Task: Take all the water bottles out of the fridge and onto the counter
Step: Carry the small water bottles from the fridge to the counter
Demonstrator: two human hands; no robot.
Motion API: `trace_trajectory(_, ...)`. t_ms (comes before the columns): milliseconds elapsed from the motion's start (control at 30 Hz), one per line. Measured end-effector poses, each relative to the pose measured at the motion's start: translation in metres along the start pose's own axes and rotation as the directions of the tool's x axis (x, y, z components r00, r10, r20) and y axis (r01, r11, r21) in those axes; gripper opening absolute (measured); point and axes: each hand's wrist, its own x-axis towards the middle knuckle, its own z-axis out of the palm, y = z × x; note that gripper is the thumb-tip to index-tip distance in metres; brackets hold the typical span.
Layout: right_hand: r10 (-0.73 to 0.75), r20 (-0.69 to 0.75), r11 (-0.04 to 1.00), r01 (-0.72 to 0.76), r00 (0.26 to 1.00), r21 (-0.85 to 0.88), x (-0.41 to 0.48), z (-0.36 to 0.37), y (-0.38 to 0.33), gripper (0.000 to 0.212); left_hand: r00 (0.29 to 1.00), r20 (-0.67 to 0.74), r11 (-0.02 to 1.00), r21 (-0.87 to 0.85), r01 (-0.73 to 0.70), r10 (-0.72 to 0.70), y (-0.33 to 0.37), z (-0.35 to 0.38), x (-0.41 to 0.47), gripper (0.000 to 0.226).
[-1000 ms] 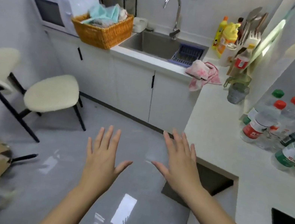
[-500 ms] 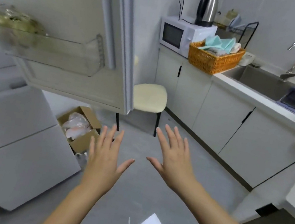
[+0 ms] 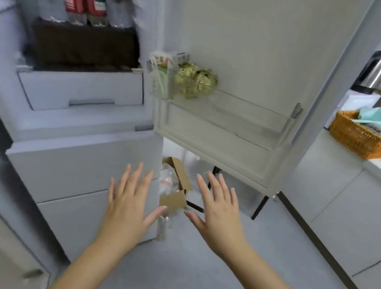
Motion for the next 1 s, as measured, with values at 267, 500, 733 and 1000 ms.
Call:
trace_trajectory(267,-0.182,-0.008,0.98,0.182,0.983,0.079,0.095,0.027,-0.063,0.078,0.989,-0.072,0.99,0.052,0.129,-0.125,-0.079,-0.027,0.045,0.083)
trace_trajectory(500,-0.322,-0.07,0.936,0.329,0.944,0.128,0.228,0.051,-0.113,0.075,0.953,-0.211,0.969,0.077,0.237,-0.216,-0.15,-0.052,0.133,0.08)
trace_trajectory(733,-0.331,-0.142,0.917,0.354,0.933,0.185,0.357,0.052,-0.172,0.074,0.914,-0.274,0.932,0.122,0.34,-0.298,-0.216,-0.077,0.21,0.077)
trace_trajectory(1000,-0.211,-0.199,0.933,0.258,0.957,0.251,0.48,0.022,-0.228,0.073,0.924,-0.284,0.913,0.241,0.328,-0.257,-0.272,-0.119,0.324,0.074)
